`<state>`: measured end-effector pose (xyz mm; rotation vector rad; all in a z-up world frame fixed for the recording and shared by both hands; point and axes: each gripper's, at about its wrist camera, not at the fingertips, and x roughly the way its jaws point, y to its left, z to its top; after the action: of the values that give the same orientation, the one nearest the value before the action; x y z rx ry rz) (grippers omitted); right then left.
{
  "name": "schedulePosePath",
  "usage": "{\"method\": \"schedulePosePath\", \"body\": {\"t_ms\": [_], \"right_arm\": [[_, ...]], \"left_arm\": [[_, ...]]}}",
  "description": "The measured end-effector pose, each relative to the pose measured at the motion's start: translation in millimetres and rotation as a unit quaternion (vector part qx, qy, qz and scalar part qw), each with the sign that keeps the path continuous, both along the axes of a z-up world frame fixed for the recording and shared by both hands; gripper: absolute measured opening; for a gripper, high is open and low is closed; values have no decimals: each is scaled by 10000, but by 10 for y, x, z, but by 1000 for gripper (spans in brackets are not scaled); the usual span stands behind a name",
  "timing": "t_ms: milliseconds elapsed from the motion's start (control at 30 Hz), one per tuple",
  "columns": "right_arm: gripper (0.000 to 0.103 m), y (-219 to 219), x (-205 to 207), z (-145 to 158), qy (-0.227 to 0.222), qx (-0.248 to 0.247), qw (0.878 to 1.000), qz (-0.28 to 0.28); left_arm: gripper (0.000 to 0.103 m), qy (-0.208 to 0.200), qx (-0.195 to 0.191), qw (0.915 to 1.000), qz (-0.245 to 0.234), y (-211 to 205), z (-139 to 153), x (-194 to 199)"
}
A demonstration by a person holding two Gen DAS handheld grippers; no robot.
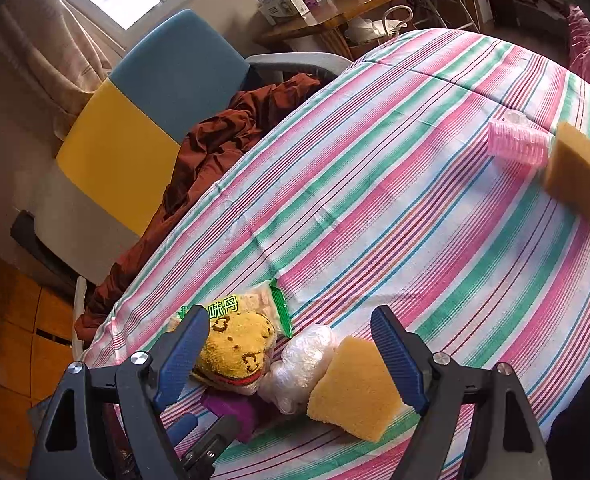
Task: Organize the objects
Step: 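Move both tools to the pile and grasp another purple packet with the left tool, then grasp the WEIDAN snack bag with the right tool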
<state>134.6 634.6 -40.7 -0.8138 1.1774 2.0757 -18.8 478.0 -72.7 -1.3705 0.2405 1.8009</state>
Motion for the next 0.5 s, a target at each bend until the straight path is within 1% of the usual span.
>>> {"method": "schedulePosePath", "body": {"t_ms": [67, 167, 200, 233, 300, 333, 367, 500], "right_arm": [[85, 2, -2, -5, 8, -19, 10000, 9], [85, 0, -17, -24, -9, -65, 10000, 42], [85, -1, -25, -28, -18, -69, 10000, 57], [85, -3, -33, -33, -37, -67, 9999, 71], [85, -16, -60, -46, -44, -76, 9999, 146], [85, -16, -60, -46, -44, -76, 9999, 146], [85, -23, -70, -46, -60, -67, 9998, 167], [84, -44, -105, -59, -126, -41, 9996, 257]], "left_arm": [[83, -18, -61, 9999, 83, 94, -79, -34], [81, 242, 37, 9997, 80, 198, -80, -38], [74, 325, 56, 9994, 35, 217, -86, -31], [65, 440, 58, 9990, 13, 208, -93, -25], [57, 625, 108, 9979, -92, 138, -109, -8], [51, 638, 124, 9977, -184, 88, -110, -2], [49, 673, 100, 9974, -229, 30, -109, -2], [49, 755, 184, 9967, -250, -271, -118, 18]]}}
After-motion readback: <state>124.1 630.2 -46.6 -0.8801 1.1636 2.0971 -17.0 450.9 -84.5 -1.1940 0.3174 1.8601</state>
